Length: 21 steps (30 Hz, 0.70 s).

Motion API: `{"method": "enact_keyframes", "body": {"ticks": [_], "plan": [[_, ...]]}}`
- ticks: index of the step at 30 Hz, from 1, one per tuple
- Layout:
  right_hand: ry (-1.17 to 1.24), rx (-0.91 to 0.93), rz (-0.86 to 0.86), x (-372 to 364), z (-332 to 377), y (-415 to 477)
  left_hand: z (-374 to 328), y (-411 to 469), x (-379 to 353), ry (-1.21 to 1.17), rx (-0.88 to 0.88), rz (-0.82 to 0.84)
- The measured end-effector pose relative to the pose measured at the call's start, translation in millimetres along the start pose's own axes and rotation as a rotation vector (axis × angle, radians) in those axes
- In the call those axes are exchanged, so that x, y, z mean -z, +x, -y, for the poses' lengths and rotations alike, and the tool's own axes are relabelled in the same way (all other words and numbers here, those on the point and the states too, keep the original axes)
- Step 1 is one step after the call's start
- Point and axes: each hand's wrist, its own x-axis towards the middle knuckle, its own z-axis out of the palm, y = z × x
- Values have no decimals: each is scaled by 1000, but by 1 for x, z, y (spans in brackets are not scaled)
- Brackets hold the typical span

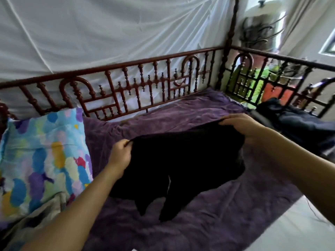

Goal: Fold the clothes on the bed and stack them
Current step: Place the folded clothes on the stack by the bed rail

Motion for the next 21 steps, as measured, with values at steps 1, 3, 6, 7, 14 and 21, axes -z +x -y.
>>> {"method": "enact_keyframes", "body": {"ticks": [1,3,6,7,14,21], "plan": [[-132,12,-30,16,-19,5,-4,8,2,67,1,31],[-368,-18,-55,41,-57,12,-13,17,-4,251,5,160],[-566,-86,-12,64,-101,16,-18,18,-26,491,60,478],[-596,-118,23,69,-112,18,-17,16,-36,564,99,568],[-571,-262,-36,107,-215,64,32,29,-142,770,131,354],[-619,-463,-79,178,-335,114,104,-5,-239,884,244,463]]}}
